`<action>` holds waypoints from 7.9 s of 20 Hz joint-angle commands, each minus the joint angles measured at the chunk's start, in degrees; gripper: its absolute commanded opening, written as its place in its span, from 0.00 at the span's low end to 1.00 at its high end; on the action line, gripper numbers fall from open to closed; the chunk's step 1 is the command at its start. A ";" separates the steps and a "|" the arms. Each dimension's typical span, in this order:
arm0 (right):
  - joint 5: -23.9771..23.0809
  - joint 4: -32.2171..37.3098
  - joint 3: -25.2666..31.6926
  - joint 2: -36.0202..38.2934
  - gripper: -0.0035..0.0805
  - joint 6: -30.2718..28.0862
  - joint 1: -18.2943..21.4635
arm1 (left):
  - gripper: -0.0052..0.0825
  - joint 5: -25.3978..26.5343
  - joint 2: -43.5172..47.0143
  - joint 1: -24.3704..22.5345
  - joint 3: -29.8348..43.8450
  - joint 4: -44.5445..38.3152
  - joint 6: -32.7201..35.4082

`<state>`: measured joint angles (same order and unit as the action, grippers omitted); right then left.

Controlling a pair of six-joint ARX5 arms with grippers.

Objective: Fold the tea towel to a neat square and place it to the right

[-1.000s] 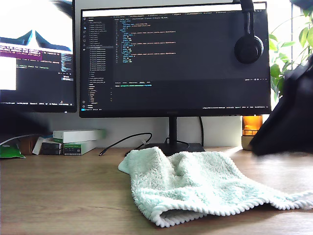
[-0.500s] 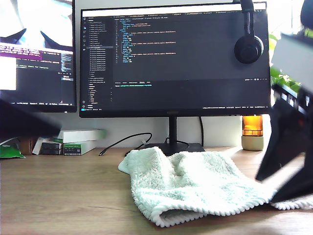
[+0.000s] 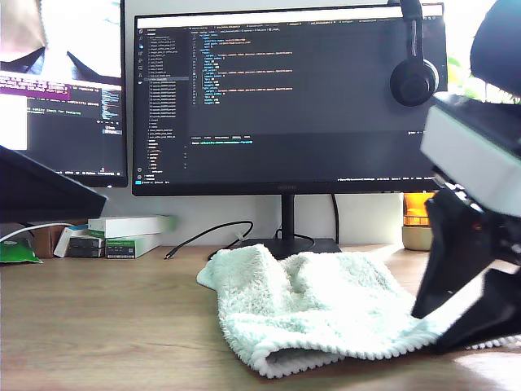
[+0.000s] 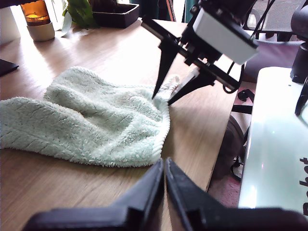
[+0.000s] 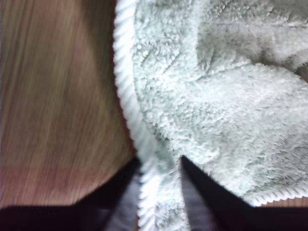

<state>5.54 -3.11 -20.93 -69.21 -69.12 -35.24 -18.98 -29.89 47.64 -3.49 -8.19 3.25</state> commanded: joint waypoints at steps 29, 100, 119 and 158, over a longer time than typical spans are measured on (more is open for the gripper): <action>-4.72 -3.39 -11.54 -1.51 0.03 1.86 0.15 | 0.41 29.11 -33.05 18.62 -6.51 -21.99 -27.87; -15.37 -23.12 -42.01 -0.15 0.03 22.67 0.02 | 0.03 52.39 -40.15 4.02 -54.18 25.53 15.67; -11.10 -49.77 -58.29 -2.25 0.03 25.77 0.15 | 0.03 21.66 -40.81 -2.49 -72.30 57.22 22.97; 5.55 -70.18 -57.31 -19.89 0.03 36.02 2.91 | 0.03 -5.42 -58.27 -7.67 -67.30 72.19 28.04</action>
<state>10.81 -72.75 -80.25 -89.36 -33.91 -32.62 -24.14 -88.86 39.90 -72.20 63.00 31.44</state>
